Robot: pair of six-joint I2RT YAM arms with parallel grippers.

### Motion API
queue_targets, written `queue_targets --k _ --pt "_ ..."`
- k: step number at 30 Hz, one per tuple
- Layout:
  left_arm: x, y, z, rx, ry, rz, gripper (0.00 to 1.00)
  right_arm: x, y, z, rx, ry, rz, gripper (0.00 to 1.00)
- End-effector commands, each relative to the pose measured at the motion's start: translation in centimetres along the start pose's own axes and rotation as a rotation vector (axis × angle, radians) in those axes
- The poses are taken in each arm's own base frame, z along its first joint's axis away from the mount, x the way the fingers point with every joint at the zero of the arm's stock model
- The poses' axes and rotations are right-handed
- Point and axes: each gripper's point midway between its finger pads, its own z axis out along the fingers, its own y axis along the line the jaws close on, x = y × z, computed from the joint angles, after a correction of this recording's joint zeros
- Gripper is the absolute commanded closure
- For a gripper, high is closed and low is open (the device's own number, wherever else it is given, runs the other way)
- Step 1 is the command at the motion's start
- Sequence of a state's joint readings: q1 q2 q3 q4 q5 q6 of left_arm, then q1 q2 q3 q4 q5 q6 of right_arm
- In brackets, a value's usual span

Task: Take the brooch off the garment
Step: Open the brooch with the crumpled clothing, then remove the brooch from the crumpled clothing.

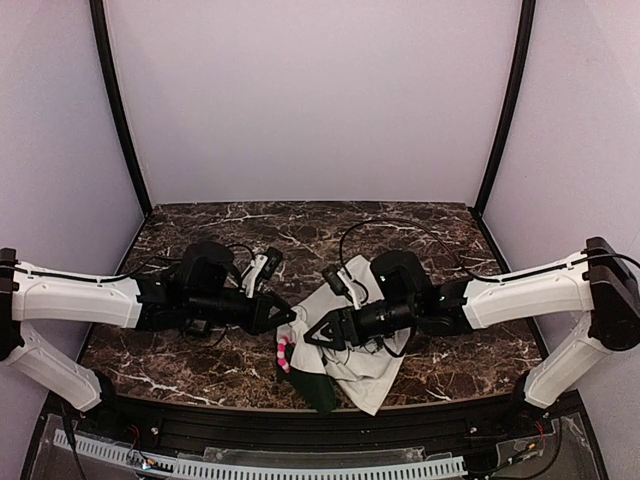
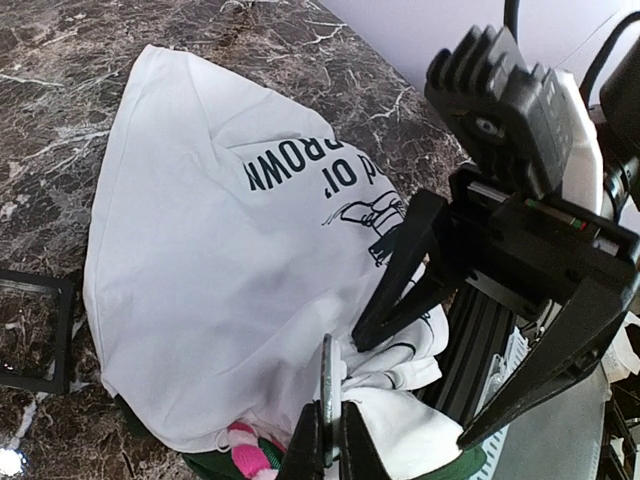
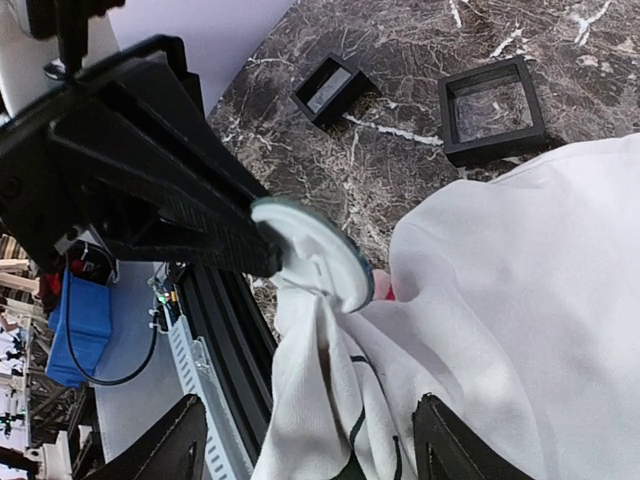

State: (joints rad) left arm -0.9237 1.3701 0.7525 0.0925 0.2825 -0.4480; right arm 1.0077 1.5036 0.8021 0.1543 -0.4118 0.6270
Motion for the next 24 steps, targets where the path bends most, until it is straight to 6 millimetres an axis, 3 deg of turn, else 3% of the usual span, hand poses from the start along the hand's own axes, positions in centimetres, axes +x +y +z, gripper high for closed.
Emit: queue_targets --k 1,5,9,24 --pt "-1.5 0.3 -0.5 -0.031 -0.041 0.003 0.99 0.7 -1.1 1.6 0.077 0.003 0.003 0.39" --pt "-1.7 0.3 -0.5 -0.03 -0.044 0.004 0.99 0.9 -0.2 2.8 0.011 0.005 0.022 0.61" --pt "-1.4 0.8 -0.6 -0.049 -0.035 0.009 0.99 0.1 0.0 2.7 0.004 -0.038 0.024 0.98" --pt "-0.8 1.0 -0.9 -0.046 -0.002 0.084 0.99 -0.7 -0.2 2.0 0.039 -0.083 0.015 1.0"
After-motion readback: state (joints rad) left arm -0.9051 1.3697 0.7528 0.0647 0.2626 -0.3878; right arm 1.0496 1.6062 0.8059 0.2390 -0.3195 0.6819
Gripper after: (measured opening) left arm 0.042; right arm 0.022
